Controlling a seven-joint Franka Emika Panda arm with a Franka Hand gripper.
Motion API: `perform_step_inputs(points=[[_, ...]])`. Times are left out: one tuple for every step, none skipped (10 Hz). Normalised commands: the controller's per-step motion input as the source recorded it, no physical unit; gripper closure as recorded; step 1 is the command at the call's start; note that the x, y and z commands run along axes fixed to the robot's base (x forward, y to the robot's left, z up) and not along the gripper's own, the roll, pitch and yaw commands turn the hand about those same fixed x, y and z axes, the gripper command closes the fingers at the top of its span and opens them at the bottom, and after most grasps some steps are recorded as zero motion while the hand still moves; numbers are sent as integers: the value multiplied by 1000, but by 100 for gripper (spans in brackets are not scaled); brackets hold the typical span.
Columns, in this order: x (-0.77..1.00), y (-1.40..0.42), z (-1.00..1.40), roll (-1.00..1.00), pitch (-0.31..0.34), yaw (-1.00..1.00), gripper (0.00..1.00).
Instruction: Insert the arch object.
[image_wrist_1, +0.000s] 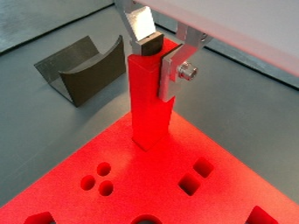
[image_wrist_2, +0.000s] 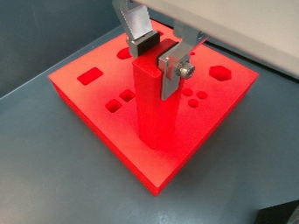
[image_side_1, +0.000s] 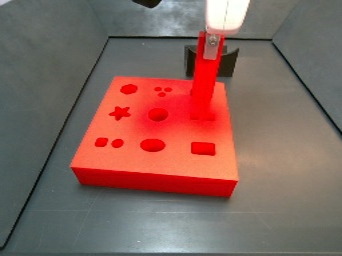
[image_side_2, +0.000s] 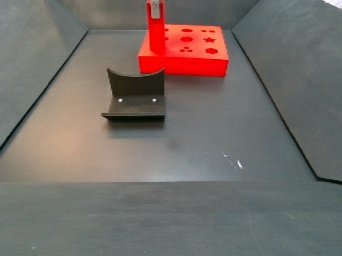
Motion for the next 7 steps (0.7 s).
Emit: perform_step_inputs(points=[[-9, 0, -174, 0, -79, 0, 100], [-49, 0, -966, -94, -20, 0, 100], [0, 0, -1000, 0, 34, -9, 100], [94, 0, -1000, 0, 0, -40, 100], [77, 0, -1000, 0, 3, -40, 100], [-3, 23, -431, -97, 0, 0, 100], [0, 0, 0, 0, 0, 0, 100]])
